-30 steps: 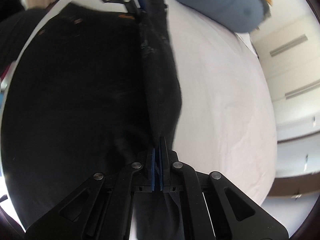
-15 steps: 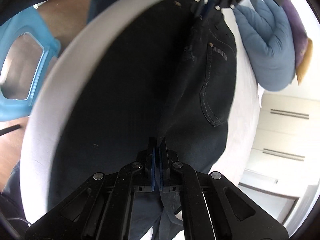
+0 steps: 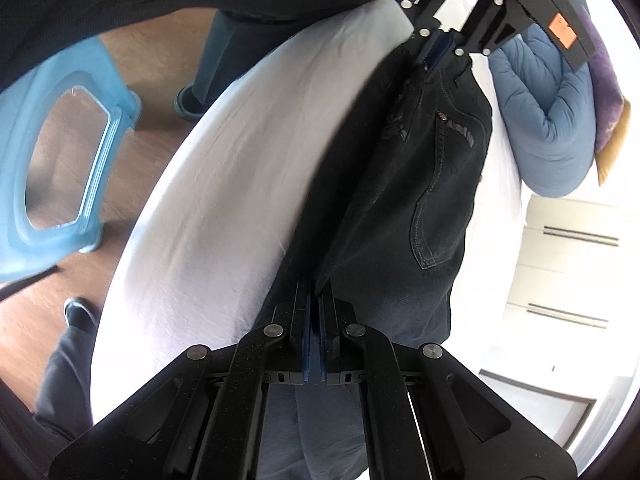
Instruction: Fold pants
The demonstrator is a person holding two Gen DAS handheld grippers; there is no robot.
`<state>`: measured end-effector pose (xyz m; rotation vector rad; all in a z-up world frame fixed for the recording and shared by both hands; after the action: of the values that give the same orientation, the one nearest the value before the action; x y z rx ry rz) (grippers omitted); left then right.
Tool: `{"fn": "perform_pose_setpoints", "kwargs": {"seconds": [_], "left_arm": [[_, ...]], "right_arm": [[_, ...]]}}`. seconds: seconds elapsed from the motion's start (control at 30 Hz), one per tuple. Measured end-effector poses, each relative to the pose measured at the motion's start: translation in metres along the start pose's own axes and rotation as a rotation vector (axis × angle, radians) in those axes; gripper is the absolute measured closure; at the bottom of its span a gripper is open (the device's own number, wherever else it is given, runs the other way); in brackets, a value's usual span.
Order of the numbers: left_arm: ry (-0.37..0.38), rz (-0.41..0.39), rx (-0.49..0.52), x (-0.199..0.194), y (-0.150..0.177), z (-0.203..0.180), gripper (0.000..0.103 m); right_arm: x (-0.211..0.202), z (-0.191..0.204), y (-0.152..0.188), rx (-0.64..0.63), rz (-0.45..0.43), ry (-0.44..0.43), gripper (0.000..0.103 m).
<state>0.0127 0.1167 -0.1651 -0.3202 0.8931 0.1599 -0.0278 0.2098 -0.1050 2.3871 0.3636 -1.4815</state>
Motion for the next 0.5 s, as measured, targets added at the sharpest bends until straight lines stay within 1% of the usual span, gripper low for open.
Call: {"fn": "perform_pose_setpoints", "kwargs": {"seconds": [0.07, 0.17, 0.37, 0.43, 0.5], "left_arm": [[0.003, 0.005, -0.002, 0.001, 0.002, -0.001, 0.093], [0.003, 0.006, -0.003, 0.003, -0.001, 0.001, 0.093], [-0.010, -0.007, -0.041, 0.002, 0.004, 0.001, 0.093], [-0.020, 0.001, -0.053, 0.002, 0.006, 0.003, 0.090], [0.002, 0.022, -0.057, -0.001, 0.010, 0.001, 0.081]], "right_arm": [[0.001, -0.001, -0.001, 0.011, 0.003, 0.001, 0.102], [0.004, 0.008, -0.001, 0.013, 0.011, 0.001, 0.102], [0.008, 0.016, 0.005, 0.057, 0.013, 0.012, 0.101], [0.012, 0.019, 0.006, 0.062, 0.011, 0.042, 0.100], [0.012, 0.024, 0.008, 0.075, 0.001, 0.076, 0.099]]}}
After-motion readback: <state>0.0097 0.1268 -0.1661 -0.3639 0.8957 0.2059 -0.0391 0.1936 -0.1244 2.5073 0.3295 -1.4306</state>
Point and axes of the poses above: each gripper's, at about its wrist camera, not at the fingertips, and x roughly the way its jaws point, z to its left, y to its underside, the point moved 5 cm from there along x, roughly the way its jaws point, and after that the axes turned 12 degrees about -y, right-handed, at the moved point
